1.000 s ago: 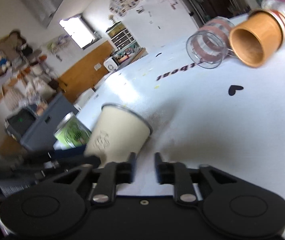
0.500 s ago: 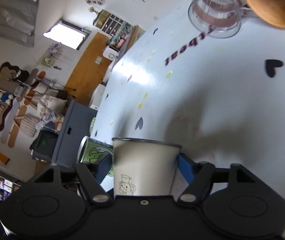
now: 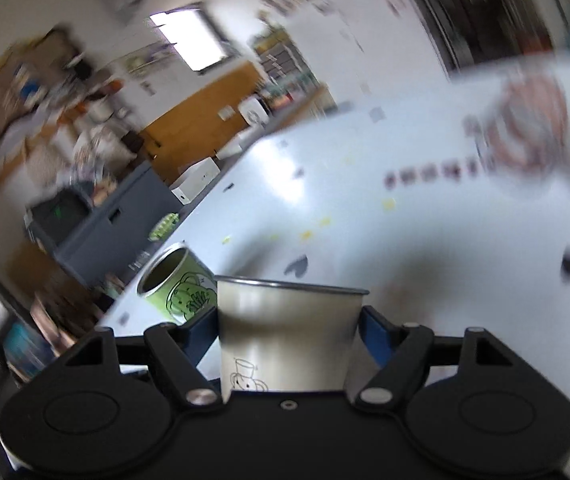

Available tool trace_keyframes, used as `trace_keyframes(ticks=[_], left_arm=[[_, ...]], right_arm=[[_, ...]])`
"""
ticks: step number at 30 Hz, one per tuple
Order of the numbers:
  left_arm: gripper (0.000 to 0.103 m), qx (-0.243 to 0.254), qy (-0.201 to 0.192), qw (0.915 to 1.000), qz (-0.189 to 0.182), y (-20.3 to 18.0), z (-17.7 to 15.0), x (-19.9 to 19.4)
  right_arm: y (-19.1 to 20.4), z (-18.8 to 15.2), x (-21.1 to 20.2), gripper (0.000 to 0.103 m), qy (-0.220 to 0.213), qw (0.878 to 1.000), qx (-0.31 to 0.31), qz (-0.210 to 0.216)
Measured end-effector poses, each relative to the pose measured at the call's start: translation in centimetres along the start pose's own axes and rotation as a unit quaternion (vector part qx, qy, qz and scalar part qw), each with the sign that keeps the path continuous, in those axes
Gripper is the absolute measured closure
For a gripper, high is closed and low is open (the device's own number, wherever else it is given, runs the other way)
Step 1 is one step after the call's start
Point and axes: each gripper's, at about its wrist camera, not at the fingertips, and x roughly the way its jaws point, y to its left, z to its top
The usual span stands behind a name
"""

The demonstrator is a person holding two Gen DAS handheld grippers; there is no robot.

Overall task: Flip cup upright
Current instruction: 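Close the right gripper on the white cup while the left gripper holds then releases it, then lower the cup rim-up beside the green can with the right gripper and open it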

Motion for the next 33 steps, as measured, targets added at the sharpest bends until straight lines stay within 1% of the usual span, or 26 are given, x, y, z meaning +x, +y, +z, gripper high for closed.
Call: trace_keyframes(ticks=[2,5,8,10,13,17,24,30,32,33], left_arm=[[0.046,-0.001,-0.006,0.9999,0.013,0.1,-0.7,0.3],[0.047,-0.005,-0.015,0.9995,0.029,0.5,-1.5,0.7],[0.047,-0.018,-0.028,0.9989,0.032,1.3,-1.8,1.0],[0.047,-0.018,-0.040,0.9983,0.038,1.7,-1.9,1.2],[0.047,-0.022,-0.053,0.9972,0.049,2.5,-1.9,1.5],[0.046,-0.043,-0.064,0.9945,0.071,4.1,-1.4,1.9],[0.046,-0.077,-0.080,0.9891,0.097,6.1,-0.8,2.4],[0.047,-0.089,-0.077,0.9871,0.109,6.7,-0.2,2.3],[0.045,-0.090,-0.068,0.9866,0.118,6.5,0.0,1.7],[0.038,-0.091,-0.063,0.9865,0.121,6.2,0.3,1.4]], right_arm=[[2.1,-0.3,-0.8,0.027,-0.021,0.997,-0.068,-0.016],[4.5,-0.8,-1.6,0.027,-0.029,0.988,-0.144,-0.036],[6.0,-1.4,-1.5,0.027,-0.027,0.979,-0.195,-0.047],[6.7,-1.7,-1.2,0.027,-0.029,0.974,-0.217,-0.056],[7.2,-1.5,-0.3,0.027,-0.031,0.971,-0.230,-0.062],[7.9,-0.8,1.7,0.027,-0.033,0.965,-0.252,-0.065],[8.9,0.8,4.5,0.027,-0.028,0.965,-0.255,-0.060],[9.8,1.2,6.0,0.027,-0.033,0.964,-0.256,-0.058],[9.7,1.2,5.9,0.027,-0.034,0.965,-0.253,-0.057],[9.7,1.1,5.8,0.026,-0.034,0.965,-0.253,-0.056]])
